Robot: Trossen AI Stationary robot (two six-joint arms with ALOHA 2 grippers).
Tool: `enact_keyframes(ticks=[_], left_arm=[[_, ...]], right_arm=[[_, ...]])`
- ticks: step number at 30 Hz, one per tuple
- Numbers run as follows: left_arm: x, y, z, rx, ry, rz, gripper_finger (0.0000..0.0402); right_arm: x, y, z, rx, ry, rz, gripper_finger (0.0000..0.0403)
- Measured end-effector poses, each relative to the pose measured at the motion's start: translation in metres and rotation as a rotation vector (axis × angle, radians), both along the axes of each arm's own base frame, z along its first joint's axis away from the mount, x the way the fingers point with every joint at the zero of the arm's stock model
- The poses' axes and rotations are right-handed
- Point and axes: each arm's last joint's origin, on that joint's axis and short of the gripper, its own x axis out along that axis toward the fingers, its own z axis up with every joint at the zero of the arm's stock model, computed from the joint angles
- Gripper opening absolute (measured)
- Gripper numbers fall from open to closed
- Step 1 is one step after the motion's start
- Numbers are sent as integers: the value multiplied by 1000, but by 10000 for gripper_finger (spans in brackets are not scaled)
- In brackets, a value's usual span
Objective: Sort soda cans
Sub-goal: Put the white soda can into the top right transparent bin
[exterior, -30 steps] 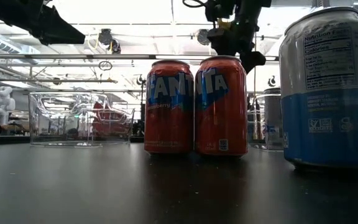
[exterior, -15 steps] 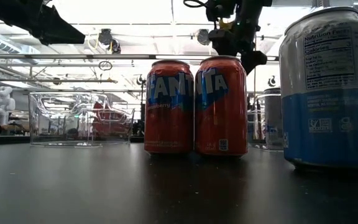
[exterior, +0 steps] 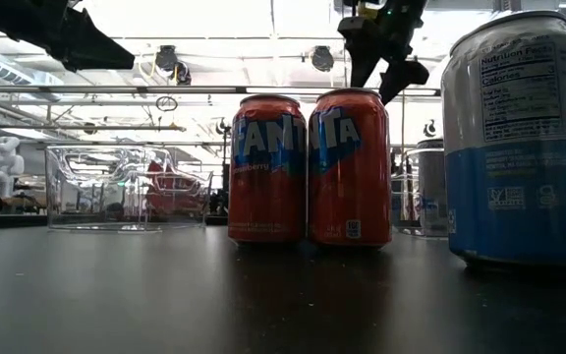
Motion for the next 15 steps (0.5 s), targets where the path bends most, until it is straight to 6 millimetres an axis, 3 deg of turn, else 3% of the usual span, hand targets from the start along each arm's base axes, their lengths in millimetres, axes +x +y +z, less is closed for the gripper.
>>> enact_keyframes(ticks=[7, 15], left_arm=[[0, 0, 0, 0, 0, 1, 171], [0, 0, 0, 0, -1, 3, 171]], right_arm=[[-1, 0, 0, -7, 12, 20, 304], [-6, 1, -2, -32, 78, 18, 381]])
